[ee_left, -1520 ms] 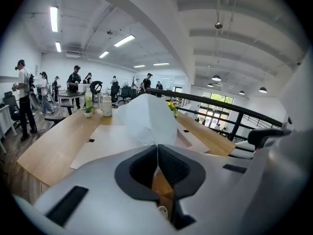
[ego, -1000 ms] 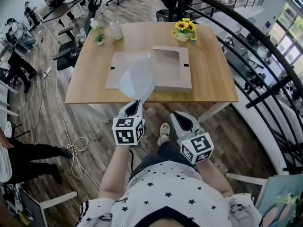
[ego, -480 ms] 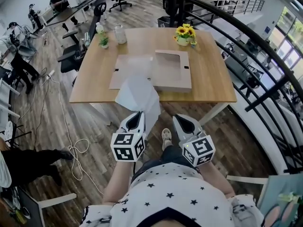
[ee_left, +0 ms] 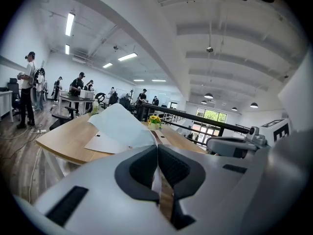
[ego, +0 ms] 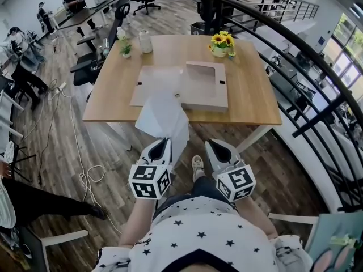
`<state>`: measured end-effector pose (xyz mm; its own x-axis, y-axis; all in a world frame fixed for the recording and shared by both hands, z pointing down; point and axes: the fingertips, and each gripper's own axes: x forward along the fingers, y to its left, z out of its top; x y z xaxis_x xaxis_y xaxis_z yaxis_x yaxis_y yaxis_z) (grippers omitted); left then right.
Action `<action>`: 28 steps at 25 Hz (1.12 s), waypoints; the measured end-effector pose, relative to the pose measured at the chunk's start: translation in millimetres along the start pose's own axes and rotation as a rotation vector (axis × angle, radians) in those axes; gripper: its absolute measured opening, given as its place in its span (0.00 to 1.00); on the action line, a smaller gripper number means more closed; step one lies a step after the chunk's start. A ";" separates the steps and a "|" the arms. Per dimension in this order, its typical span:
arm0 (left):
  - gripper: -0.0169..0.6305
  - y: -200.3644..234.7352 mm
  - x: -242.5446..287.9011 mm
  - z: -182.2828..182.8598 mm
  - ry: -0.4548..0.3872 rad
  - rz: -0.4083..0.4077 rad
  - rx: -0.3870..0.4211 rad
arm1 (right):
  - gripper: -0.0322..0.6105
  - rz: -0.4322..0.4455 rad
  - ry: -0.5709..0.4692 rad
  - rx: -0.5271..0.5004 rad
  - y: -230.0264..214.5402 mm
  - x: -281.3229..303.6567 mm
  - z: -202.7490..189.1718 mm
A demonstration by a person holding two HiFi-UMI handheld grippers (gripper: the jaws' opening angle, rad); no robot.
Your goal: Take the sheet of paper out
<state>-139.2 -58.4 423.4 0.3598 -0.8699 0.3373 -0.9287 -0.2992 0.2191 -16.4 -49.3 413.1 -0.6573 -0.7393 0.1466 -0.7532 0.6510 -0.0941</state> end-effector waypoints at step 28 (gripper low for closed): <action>0.04 -4.2 -4.1 -6.9 0.003 -0.003 -0.012 | 0.06 -0.014 -0.002 -0.013 -2.2 -1.5 -7.1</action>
<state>-136.2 -50.9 427.4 0.3627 -0.8678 0.3395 -0.9265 -0.2968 0.2312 -13.6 -48.4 420.1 -0.6466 -0.7487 0.1461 -0.7620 0.6427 -0.0793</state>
